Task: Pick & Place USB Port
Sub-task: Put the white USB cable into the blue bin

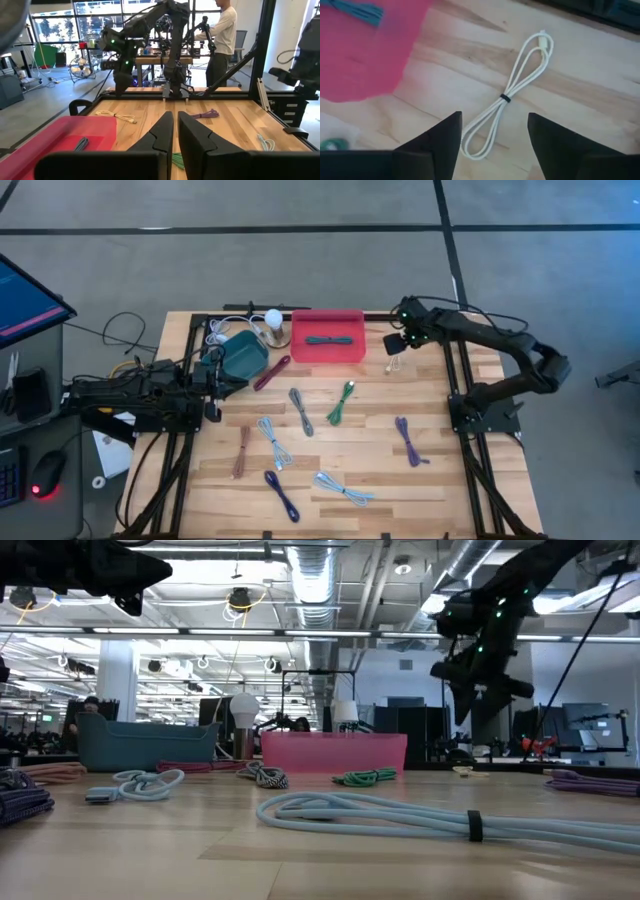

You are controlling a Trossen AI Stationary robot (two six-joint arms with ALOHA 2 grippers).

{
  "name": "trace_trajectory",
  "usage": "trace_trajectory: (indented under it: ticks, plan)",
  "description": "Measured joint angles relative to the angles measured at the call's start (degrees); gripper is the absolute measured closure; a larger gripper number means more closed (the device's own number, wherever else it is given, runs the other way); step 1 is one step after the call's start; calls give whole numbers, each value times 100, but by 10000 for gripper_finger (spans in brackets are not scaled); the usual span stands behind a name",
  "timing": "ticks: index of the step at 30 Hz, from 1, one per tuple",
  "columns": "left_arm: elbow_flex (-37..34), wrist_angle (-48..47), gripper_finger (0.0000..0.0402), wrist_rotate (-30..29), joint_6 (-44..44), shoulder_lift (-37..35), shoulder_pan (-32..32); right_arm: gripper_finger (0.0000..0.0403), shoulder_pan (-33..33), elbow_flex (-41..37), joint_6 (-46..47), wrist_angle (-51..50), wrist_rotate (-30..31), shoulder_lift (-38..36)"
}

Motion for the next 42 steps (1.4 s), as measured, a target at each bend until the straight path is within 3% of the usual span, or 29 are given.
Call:
trace_trajectory:
  ticks: [31,35,42]
  plan:
    - [0,-97,376,2,-2,0,-2,240,20,22,-48,698,-301,2071]
    - [0,-116,376,2,-2,-2,-2,272,45,20,-138,703,-297,2091]
    - [0,-128,376,2,-2,0,-2,369,73,1,-309,677,-304,1859]
